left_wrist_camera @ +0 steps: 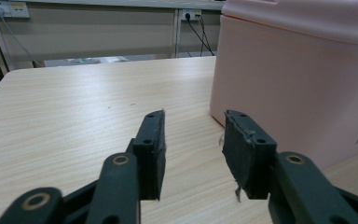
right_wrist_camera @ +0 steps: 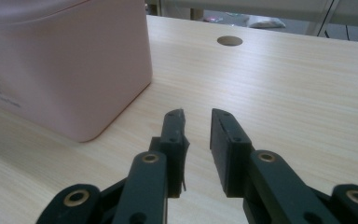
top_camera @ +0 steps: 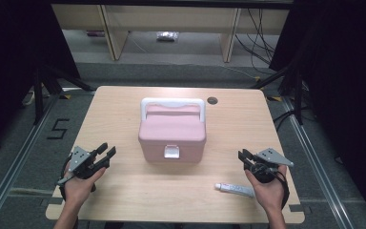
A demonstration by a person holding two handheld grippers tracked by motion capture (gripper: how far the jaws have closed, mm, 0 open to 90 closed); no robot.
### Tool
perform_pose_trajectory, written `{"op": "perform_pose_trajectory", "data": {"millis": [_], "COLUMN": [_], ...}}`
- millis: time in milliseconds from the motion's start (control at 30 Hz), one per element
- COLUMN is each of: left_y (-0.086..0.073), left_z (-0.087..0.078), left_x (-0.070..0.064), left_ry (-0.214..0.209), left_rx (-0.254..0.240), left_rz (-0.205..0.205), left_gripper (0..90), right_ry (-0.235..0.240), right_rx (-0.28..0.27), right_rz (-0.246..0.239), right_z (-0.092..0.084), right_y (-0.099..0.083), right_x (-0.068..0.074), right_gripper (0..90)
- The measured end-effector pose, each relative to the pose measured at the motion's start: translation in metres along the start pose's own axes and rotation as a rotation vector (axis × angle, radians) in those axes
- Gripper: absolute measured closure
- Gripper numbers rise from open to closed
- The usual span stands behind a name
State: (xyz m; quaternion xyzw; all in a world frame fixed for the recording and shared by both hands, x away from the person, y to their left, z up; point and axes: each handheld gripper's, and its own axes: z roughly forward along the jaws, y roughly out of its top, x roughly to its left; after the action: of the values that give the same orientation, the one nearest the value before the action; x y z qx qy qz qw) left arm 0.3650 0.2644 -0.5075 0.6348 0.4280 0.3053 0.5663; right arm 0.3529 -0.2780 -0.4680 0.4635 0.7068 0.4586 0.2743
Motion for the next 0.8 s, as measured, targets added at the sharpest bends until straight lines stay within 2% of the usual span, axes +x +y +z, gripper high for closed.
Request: {"op": "perform_pose_trajectory", "data": {"millis": [33,67,100,167,233,267,300,333,367,400,433,533,600,633,700,767,800], "left_y": [0.001,0.002,0.002,0.004,0.004,0.005,0.005,0.007,0.008,0.01,0.012,0.019,0.021,0.025,0.026,0.03,0.032], "left_z": [-0.001,-0.001,-0.001,0.0,0.0,0.0,0.0,0.0,0.0,0.0,0.0,0.004,0.004,0.006,0.008,0.016,0.019], "left_x": [0.0,0.0,-0.001,-0.001,-0.002,-0.003,-0.003,-0.003,-0.003,-0.004,-0.004,-0.003,-0.003,-0.004,-0.005,-0.008,-0.009], "left_ry": [0.006,0.001,0.001,-0.008,-0.016,-0.012,-0.021,-0.02,-0.024,-0.025,-0.022,-0.046,-0.049,-0.057,-0.063,-0.082,-0.085], "left_rx": [0.013,0.007,0.003,-0.007,-0.012,-0.005,-0.018,-0.009,-0.014,-0.014,-0.007,-0.017,-0.007,0.003,0.004,0.026,0.032], "left_rz": [-0.004,-0.006,-0.013,-0.019,-0.018,-0.013,-0.016,-0.008,-0.012,-0.008,-0.001,-0.004,-0.003,0.003,0.009,0.025,0.03], "left_gripper": [62.0,63.6,65.0,67.7,68.6,69.6,72.9,74.8,77.2,79.5,82.0,88.6,89.6,89.6,89.7,89.8,89.8], "right_ry": [0.002,0.001,0.007,0.021,0.009,0.015,0.029,0.024,0.023,0.021,0.028,0.043,0.044,0.065,0.071,0.084,0.091], "right_rx": [-0.009,-0.028,-0.016,0.006,-0.004,0.019,0.008,0.011,0.003,0.005,0.008,0.009,0.021,0.03,0.032,0.022,0.038], "right_rz": [-0.009,-0.047,0.003,0.011,-0.004,0.013,-0.027,-0.026,-0.031,-0.056,-0.032,-0.043,-0.043,-0.041,-0.038,-0.067,-0.063], "right_z": [0.001,0.003,0.004,0.003,0.004,0.004,0.005,0.005,0.005,0.005,0.005,0.007,0.007,0.011,0.012,0.019,0.02], "right_y": [0.0,0.001,0.001,0.002,0.002,0.002,0.004,0.005,0.006,0.007,0.009,0.013,0.015,0.019,0.021,0.027,0.03], "right_x": [-0.001,-0.004,-0.001,0.0,0.0,0.002,0.001,0.002,0.002,0.001,0.003,0.005,0.006,0.008,0.009,0.013,0.014], "right_gripper": [75.5,75.4,75.3,75.1,75.0,74.9,75.2,75.9,77.6,80.0,83.0,90.0,90.0,90.0,90.0,90.0,90.0]}}
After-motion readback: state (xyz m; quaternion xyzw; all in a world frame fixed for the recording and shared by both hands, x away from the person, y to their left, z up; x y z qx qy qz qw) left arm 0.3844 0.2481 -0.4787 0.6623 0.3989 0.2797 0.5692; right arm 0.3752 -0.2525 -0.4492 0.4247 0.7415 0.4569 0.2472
